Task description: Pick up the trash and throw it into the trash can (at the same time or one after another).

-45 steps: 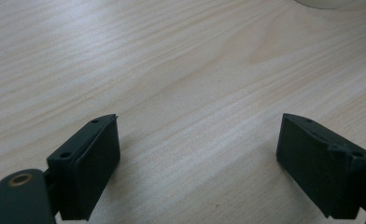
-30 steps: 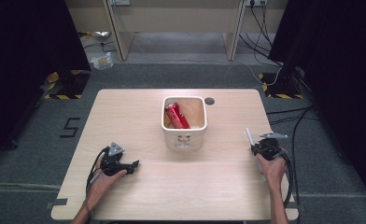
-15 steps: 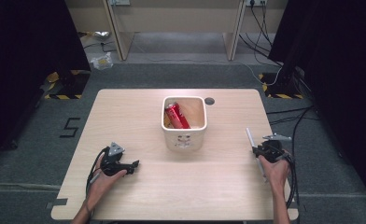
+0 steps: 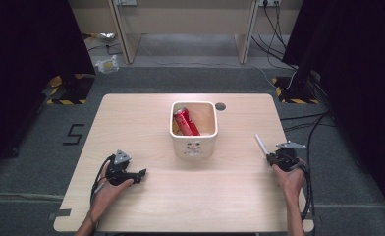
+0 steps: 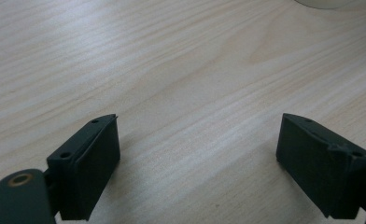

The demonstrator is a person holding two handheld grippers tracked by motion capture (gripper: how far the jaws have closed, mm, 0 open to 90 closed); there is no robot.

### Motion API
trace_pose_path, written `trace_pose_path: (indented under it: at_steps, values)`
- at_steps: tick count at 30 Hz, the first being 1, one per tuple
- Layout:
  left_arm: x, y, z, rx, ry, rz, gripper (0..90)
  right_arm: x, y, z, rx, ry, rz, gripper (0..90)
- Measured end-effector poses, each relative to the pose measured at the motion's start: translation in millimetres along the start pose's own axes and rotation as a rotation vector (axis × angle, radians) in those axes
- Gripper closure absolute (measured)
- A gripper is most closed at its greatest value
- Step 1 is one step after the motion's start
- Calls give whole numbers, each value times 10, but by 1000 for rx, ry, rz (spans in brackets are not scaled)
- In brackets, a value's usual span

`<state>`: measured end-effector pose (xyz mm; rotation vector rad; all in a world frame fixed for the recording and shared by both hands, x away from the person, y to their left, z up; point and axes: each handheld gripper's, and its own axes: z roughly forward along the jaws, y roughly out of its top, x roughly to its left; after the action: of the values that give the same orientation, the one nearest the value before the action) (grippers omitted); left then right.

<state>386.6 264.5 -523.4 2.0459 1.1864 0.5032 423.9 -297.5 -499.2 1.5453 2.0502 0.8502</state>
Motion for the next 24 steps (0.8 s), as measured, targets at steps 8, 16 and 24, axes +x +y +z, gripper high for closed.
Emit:
trace_pose_path:
  at_steps: [8, 16, 24]
  values:
    - [1, 0, 1, -1, 0, 1, 126, 49, 103, -135, -62, 21, -11, 801]
    - [-1, 0, 1, -1, 0, -2, 126, 101, 165, -170, -88, 38, -22, 801]
    - [1, 0, 1, -1, 0, 0, 126, 169, 244, -266, -130, 55, -42, 801]
